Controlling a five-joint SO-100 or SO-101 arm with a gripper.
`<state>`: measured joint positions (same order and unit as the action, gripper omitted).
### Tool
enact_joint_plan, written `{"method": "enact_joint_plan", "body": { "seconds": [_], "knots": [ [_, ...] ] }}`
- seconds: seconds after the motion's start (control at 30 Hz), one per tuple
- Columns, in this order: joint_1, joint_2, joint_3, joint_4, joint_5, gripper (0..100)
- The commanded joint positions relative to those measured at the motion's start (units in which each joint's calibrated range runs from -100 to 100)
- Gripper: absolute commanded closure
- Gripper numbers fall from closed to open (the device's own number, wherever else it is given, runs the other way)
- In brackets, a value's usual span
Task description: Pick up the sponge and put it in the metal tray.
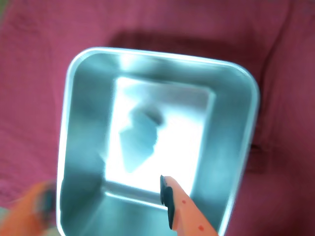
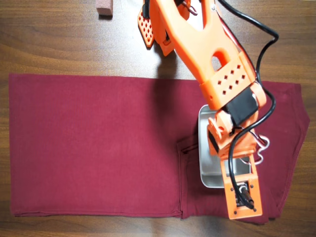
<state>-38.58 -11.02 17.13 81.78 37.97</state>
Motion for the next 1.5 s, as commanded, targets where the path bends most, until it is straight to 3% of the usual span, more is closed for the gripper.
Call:
{"method": "enact_joint_plan", "body": {
  "seconds": [0.0,0.27,0.33,0.9,1.0,1.17,1.2,1.33,1.4,1.47],
  "knots": [
    [1.3,0.0,-2.9,1.6,0.5,64],
    [2.0,0.1,-4.5,0.7,-0.9,53],
    [2.0,0.6,-6.7,4.5,-0.5,51],
    [3.1,-0.4,-7.4,0.7,-2.2,49],
    [3.1,-0.3,-7.2,-1.3,-1.9,35],
    [3.1,-0.6,-6.4,-1.3,-0.8,33],
    [3.2,-2.2,-4.7,-2.6,1.7,33],
    [11.3,-20.2,16.5,-28.0,6.0,33],
    [16.3,-27.5,21.5,-26.1,5.1,33],
    [18.3,-31.9,21.5,-17.7,4.5,33]
  ]
}}
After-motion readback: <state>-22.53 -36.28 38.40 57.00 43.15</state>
